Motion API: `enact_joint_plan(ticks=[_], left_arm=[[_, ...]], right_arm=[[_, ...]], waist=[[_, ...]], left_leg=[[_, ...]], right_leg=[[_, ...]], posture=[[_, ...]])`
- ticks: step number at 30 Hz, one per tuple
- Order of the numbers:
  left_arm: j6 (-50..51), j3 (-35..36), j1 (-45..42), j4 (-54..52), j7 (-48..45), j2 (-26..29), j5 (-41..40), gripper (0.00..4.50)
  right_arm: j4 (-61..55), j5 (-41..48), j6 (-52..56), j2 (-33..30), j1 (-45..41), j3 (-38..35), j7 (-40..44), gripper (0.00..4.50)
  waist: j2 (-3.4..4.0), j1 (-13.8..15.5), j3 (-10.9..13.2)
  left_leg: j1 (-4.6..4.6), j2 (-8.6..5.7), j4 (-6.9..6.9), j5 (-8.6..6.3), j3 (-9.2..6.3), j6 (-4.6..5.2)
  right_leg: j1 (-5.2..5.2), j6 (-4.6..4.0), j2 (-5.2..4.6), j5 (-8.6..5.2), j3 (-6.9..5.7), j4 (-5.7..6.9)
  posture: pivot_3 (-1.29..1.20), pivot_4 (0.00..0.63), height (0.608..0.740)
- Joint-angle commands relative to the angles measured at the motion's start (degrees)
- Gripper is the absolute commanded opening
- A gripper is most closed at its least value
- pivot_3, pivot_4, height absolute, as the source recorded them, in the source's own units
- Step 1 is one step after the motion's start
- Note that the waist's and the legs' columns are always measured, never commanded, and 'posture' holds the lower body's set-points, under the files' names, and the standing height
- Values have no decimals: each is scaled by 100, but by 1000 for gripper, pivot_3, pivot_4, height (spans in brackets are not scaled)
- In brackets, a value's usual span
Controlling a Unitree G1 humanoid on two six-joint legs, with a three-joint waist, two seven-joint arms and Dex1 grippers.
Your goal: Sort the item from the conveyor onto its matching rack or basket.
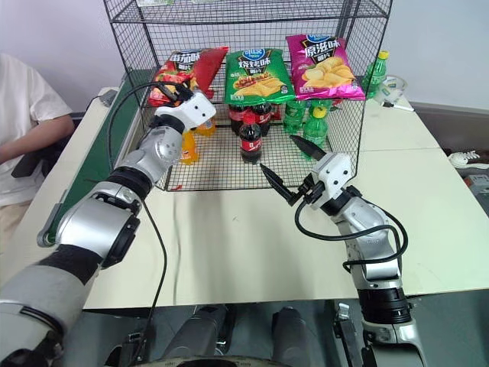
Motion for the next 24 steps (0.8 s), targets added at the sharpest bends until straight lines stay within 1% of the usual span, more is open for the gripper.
enact_joint_plan(ticks=[1,3,5,7,10,13,15,19,21,24], left_arm=[[3,90,-111,-101,106,89,-146,260],[-159,206,-76,-141,-118,52,-350,854],[-242,191,-44,-215,-177,36,-393,1835],[-193,101,20,-379,-45,59,-302,2776],[-325,46,291,-886,-129,141,-271,4260],[-258,117,829,-2005,-418,412,-288,4260],[3,355,1324,-3007,-693,598,-441,4260],[532,595,2377,-4894,-1328,930,-414,4260],[751,959,3077,-6022,-1864,1093,-848,4260],[1073,1408,3811,-7164,-2819,1083,-2008,4260]], right_arm=[[-223,30,-51,-75,-54,-59,25,4500],[-231,42,-43,-90,-57,-52,23,4500],[-236,49,-36,-101,-57,-50,30,4500],[-234,52,-35,-106,-55,-52,33,4500],[-245,59,-27,-113,-43,-58,37,4500],[-267,79,-11,-127,-12,-87,39,4500],[-241,88,-33,-142,18,-110,57,4500],[-177,91,-51,-150,-1,-115,82,4500],[-133,95,-59,-152,-39,-107,108,4500],[-121,122,-56,-191,-52,-139,155,4500]], waist=[[0,0,0],[0,4,0],[0,20,-1],[-1,44,-1],[-1,54,-2],[1,27,-2],[0,5,-2],[1,-77,-3],[3,-108,-4],[4,-103,-4]], left_leg=[[-1,0,0,0,0,0],[-2,0,1,0,0,0],[-4,0,4,0,0,0],[-4,0,6,0,0,0],[-4,-1,12,0,0,0],[-3,0,10,1,0,-1],[-4,1,7,4,0,-6],[-9,2,0,5,2,-8],[-12,3,-2,8,2,-13],[-13,5,-5,15,5,-25]], right_leg=[[-1,0,0,0,0,0],[0,0,0,0,0,0],[-1,0,0,0,0,0],[0,0,0,0,0,0],[4,0,-1,0,0,1],[2,0,0,0,2,3],[-4,-1,0,1,5,6],[-15,-1,1,1,12,7],[-19,-1,1,1,20,7],[-27,-3,2,1,32,7]], posture=[[0,150,740],[0,150,740],[0,150,740],[0,150,740],[0,150,740],[0,150,740],[0,150,740],[0,150,740],[0,150,740],[0,150,740]])
